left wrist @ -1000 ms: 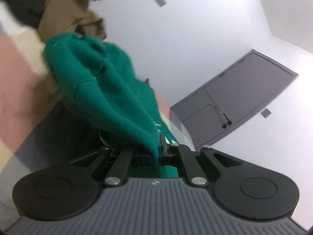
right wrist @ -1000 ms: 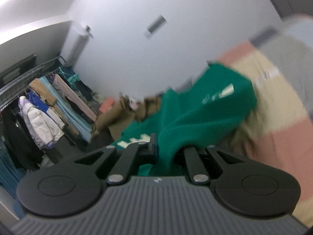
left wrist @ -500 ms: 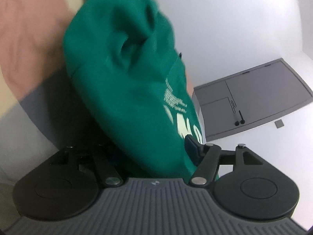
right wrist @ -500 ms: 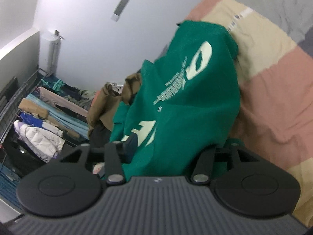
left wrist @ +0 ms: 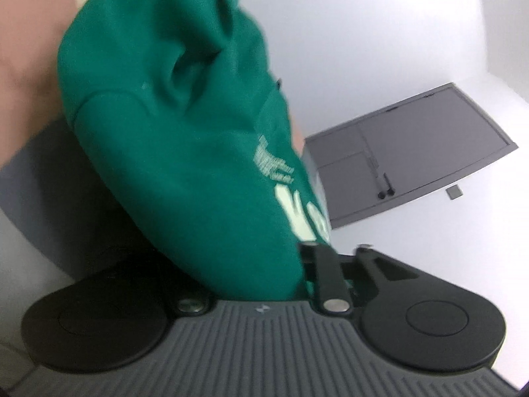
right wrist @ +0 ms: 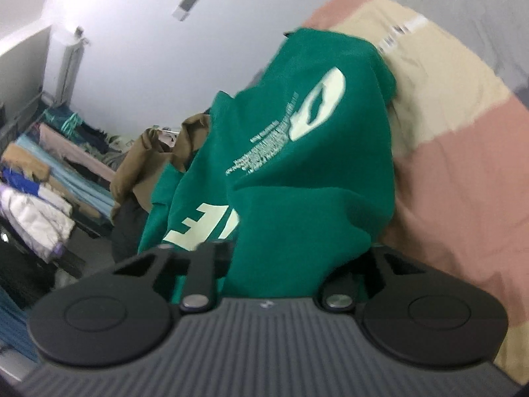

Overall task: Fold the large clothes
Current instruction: 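Raise and shake the hoodie with both tools to unfold it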

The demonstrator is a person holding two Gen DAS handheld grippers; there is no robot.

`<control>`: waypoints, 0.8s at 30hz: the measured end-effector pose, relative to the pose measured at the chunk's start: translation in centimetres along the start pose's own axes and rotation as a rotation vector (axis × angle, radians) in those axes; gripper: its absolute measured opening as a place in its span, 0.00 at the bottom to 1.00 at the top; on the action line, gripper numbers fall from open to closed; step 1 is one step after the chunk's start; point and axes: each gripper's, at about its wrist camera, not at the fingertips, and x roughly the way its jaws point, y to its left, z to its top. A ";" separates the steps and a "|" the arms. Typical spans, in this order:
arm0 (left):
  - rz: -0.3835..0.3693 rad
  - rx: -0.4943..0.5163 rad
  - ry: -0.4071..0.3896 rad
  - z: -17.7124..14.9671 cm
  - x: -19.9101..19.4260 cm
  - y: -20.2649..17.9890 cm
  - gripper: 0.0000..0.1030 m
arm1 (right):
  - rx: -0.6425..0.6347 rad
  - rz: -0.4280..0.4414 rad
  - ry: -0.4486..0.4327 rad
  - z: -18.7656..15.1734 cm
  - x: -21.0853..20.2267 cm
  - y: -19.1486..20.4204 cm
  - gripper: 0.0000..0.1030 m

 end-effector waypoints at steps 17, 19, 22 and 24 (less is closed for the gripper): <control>-0.095 0.246 -0.263 -1.5 -9.2 -9.4 0.10 | -0.331 0.231 -0.257 1.5 -10.4 8.2 0.12; -0.096 0.271 -0.303 -1.5 -11.1 -11.7 0.11 | -0.342 0.245 -0.279 2.4 -11.5 9.6 0.12; -0.099 0.303 -0.363 -1.4 -13.3 -15.1 0.11 | -0.375 0.277 -0.324 4.6 -13.7 12.5 0.12; -0.103 0.327 -0.392 -0.8 -15.1 -17.5 0.11 | -0.395 0.298 -0.356 6.1 -15.2 14.6 0.12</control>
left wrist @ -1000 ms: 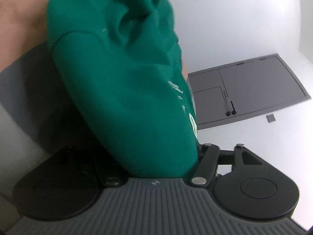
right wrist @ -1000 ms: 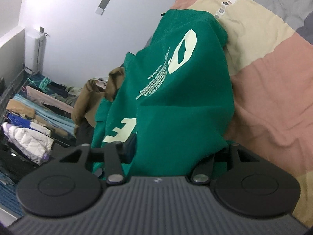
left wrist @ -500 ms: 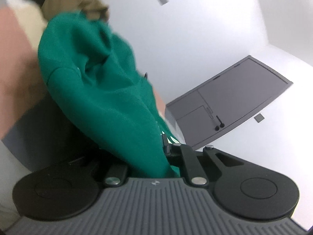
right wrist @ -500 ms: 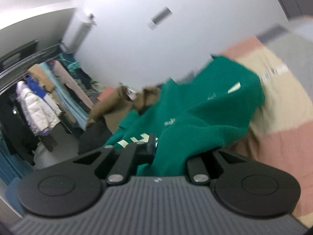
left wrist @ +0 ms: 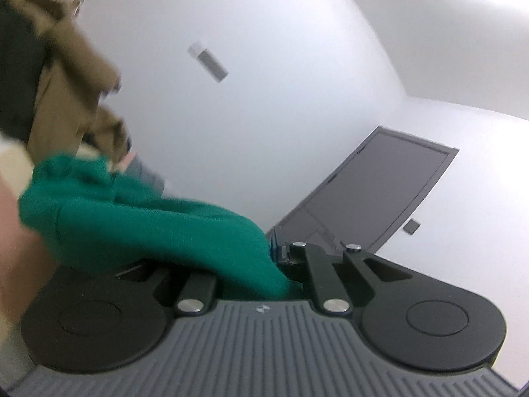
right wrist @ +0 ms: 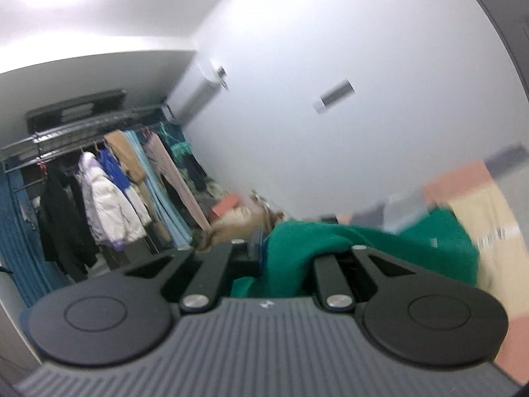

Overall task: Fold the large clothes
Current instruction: 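Raise and shake the hoodie with both tools to unfold it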

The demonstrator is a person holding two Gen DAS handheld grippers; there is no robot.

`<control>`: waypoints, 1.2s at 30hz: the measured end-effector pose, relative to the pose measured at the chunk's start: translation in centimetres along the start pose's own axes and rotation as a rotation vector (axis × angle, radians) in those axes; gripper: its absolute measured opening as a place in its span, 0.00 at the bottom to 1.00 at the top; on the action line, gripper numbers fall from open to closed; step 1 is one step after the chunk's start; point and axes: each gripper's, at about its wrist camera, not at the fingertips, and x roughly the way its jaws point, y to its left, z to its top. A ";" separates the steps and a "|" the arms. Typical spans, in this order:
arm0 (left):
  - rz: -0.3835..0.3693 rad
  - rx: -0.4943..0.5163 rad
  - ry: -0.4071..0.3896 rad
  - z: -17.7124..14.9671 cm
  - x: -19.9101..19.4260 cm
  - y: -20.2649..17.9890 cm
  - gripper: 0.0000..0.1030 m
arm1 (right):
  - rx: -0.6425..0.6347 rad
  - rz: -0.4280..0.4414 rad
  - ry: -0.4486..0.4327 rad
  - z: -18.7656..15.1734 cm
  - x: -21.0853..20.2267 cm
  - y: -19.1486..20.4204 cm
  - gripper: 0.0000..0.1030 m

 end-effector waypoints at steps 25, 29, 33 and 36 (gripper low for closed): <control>-0.042 0.336 -0.073 24.0 6.6 -24.8 0.11 | -0.294 -0.067 -0.229 26.3 6.3 8.6 0.12; 0.013 0.302 -0.003 20.8 13.3 -17.7 0.11 | -0.257 -0.125 -0.161 22.6 10.4 3.1 0.12; 0.106 0.314 0.054 16.9 19.9 -10.3 0.11 | -0.241 -0.199 -0.088 17.7 15.2 -2.7 0.12; 0.184 0.299 0.110 14.4 25.4 -4.7 0.11 | -0.224 -0.276 -0.021 14.2 20.0 -7.2 0.12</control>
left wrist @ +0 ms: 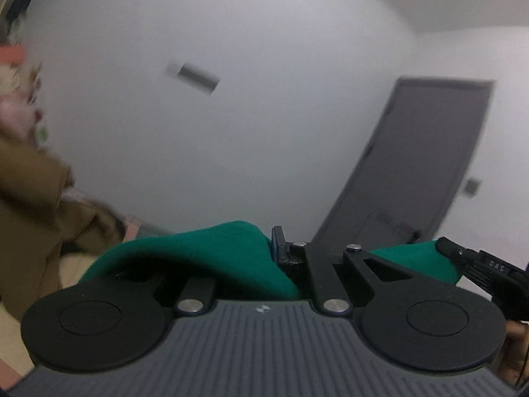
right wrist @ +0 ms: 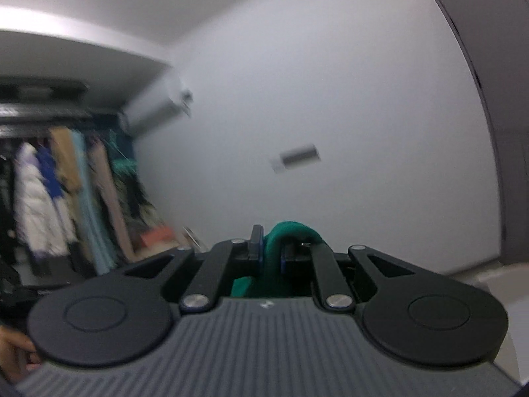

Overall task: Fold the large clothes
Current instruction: 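Raise and shake the hoodie with both tools to unfold it, then lay the hoodie flat on the quilt and open both tools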

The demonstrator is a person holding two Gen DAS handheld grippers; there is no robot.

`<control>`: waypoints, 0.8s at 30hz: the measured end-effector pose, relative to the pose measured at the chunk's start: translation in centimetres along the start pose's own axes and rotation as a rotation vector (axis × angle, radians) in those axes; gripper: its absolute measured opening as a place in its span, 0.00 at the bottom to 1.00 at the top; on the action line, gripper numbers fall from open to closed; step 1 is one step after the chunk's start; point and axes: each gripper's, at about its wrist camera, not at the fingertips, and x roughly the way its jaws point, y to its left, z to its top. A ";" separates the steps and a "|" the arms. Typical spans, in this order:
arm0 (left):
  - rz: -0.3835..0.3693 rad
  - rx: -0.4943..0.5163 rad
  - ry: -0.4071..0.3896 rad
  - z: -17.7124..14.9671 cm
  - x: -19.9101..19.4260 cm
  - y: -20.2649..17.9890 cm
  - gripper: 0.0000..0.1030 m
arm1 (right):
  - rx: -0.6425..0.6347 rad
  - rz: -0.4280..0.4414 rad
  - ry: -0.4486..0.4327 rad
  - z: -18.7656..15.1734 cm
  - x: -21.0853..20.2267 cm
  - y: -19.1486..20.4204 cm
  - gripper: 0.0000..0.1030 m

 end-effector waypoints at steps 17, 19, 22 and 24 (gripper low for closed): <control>0.178 0.050 0.291 -14.6 25.4 16.4 0.12 | 0.029 -0.221 0.309 -24.9 22.0 -11.7 0.12; 0.197 0.069 0.312 -15.2 26.6 17.2 0.12 | 0.039 -0.233 0.356 -26.9 23.0 -12.5 0.12; 0.228 0.047 0.335 -16.0 27.5 18.2 0.12 | 0.029 -0.239 0.401 -28.8 24.0 -12.7 0.13; 0.231 0.025 0.349 -16.2 27.8 18.8 0.12 | 0.022 -0.245 0.410 -29.1 24.0 -12.9 0.13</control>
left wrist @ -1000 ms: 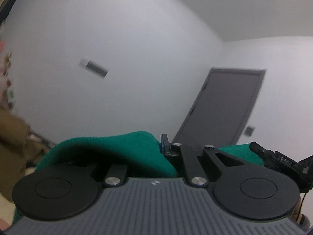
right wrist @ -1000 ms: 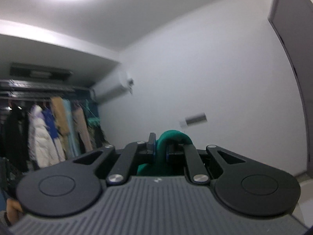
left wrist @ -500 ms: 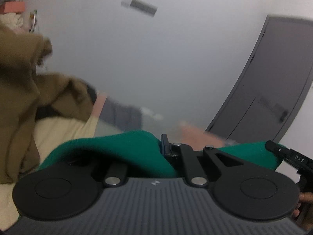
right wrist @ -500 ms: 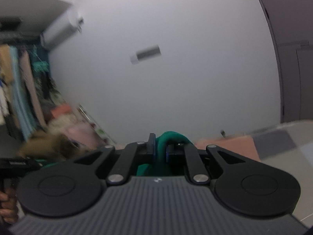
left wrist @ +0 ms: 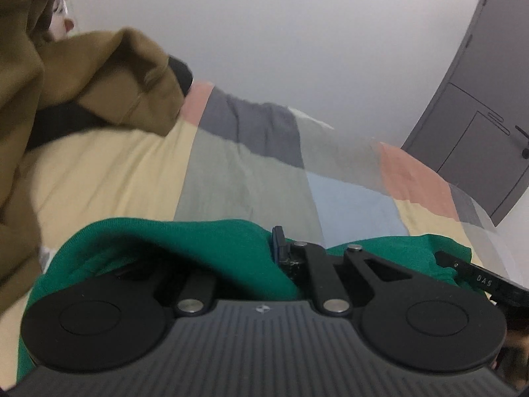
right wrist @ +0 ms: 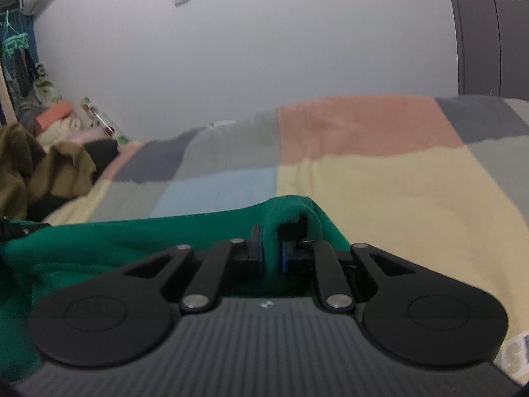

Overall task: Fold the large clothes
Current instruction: 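Lay the hoodie flat on the quilt and open both tools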

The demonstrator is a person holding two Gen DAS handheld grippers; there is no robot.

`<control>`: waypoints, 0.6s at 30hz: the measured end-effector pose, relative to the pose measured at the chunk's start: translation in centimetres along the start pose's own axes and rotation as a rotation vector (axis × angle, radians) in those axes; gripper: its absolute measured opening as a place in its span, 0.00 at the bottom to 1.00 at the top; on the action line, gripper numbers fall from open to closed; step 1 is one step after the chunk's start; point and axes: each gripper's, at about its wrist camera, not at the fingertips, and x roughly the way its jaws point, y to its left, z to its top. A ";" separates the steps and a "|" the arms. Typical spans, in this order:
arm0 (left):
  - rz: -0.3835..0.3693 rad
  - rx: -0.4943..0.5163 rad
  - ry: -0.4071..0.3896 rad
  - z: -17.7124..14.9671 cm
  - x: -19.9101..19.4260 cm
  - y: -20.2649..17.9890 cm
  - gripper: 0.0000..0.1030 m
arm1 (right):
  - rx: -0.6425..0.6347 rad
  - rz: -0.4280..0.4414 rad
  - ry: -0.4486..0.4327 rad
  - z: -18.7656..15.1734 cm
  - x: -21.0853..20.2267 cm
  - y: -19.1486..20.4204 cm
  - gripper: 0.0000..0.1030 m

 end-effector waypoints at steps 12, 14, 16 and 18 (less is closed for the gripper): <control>-0.031 -0.001 -0.028 -0.2 -7.3 -1.8 0.52 | 0.031 0.026 -0.033 1.3 -4.7 1.1 0.48; -0.020 0.021 -0.045 -0.8 -9.9 -2.5 0.52 | 0.032 0.029 -0.043 1.1 -6.8 1.6 0.48; -0.007 0.039 -0.061 -1.7 -13.0 -3.4 0.52 | 0.035 0.029 -0.067 0.9 -9.4 2.1 0.48; -0.007 0.050 -0.080 -2.8 -16.1 -4.2 0.52 | 0.038 0.034 -0.083 0.6 -12.4 2.9 0.48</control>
